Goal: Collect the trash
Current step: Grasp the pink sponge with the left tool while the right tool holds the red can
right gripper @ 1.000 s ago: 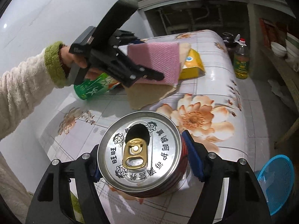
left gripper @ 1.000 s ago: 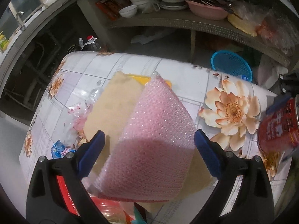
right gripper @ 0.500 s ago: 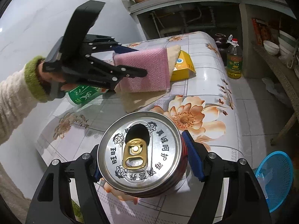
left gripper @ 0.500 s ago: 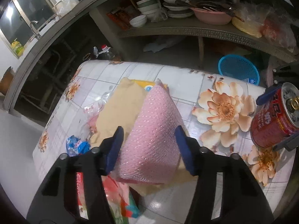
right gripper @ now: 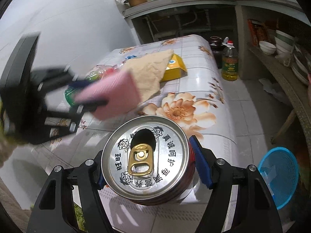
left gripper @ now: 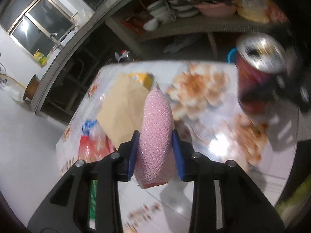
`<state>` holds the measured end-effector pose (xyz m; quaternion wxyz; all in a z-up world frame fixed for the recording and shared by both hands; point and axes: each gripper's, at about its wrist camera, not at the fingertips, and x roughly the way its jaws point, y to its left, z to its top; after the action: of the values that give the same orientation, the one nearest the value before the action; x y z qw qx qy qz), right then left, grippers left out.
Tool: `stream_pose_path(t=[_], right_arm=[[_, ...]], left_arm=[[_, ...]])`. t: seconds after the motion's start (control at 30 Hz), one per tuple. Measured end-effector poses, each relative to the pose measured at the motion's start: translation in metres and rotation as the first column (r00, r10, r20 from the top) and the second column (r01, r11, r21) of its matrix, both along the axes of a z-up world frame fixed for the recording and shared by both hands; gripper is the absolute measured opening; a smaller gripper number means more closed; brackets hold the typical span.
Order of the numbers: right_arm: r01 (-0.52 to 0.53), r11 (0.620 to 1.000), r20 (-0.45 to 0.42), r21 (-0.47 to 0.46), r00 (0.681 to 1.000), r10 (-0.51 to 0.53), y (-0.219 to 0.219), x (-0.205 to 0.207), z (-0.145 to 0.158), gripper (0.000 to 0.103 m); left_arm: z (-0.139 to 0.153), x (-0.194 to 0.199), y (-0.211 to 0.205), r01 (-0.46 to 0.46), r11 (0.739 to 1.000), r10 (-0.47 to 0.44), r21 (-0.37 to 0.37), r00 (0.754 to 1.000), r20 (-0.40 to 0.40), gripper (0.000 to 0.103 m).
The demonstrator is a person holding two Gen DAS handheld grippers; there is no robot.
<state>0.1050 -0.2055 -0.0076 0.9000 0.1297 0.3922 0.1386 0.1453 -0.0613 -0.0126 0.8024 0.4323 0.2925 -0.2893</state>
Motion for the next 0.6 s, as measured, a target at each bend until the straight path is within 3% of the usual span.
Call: stream_pose_path(t=[0.07, 0.17, 0.27, 0.33, 0.5, 0.6], right_arm=[[0.009, 1.0, 0.0, 0.0, 1.0, -0.009, -0.002, -0.006, 0.0, 0.069], [0.015, 1.0, -0.002, -0.004, 1.0, -0.015, -0.004, -0.012, 0.0, 0.069], [0.021, 1.0, -0.006, -0.006, 1.0, -0.021, -0.007, -0.017, 0.0, 0.069], [0.026, 1.0, -0.008, -0.003, 1.0, -0.026, -0.008, -0.019, 0.0, 0.069], [0.036, 0.999, -0.017, 0.01, 0.999, -0.035, -0.01, -0.022, 0.0, 0.069], [0.048, 0.999, -0.028, 0.021, 0.998, -0.047, -0.011, -0.02, -0.001, 0.069]], left_arm=[[-0.006, -0.017, 0.001, -0.03, 1.0, 0.03, 0.006, 0.999, -0.011, 0.032], [-0.003, -0.037, 0.007, -0.07, 0.996, 0.066, -0.057, 0.995, -0.076, 0.036], [0.003, -0.047, 0.015, -0.095, 0.985, 0.062, -0.145, 0.974, -0.218, 0.056], [0.006, -0.051, 0.022, -0.101, 0.972, 0.036, -0.211, 0.956, -0.293, 0.063], [0.011, -0.045, 0.04, -0.16, 0.938, 0.054, -0.306, 0.943, -0.329, 0.084], [-0.002, -0.021, 0.046, -0.266, 0.911, 0.124, -0.314, 0.905, -0.408, 0.084]])
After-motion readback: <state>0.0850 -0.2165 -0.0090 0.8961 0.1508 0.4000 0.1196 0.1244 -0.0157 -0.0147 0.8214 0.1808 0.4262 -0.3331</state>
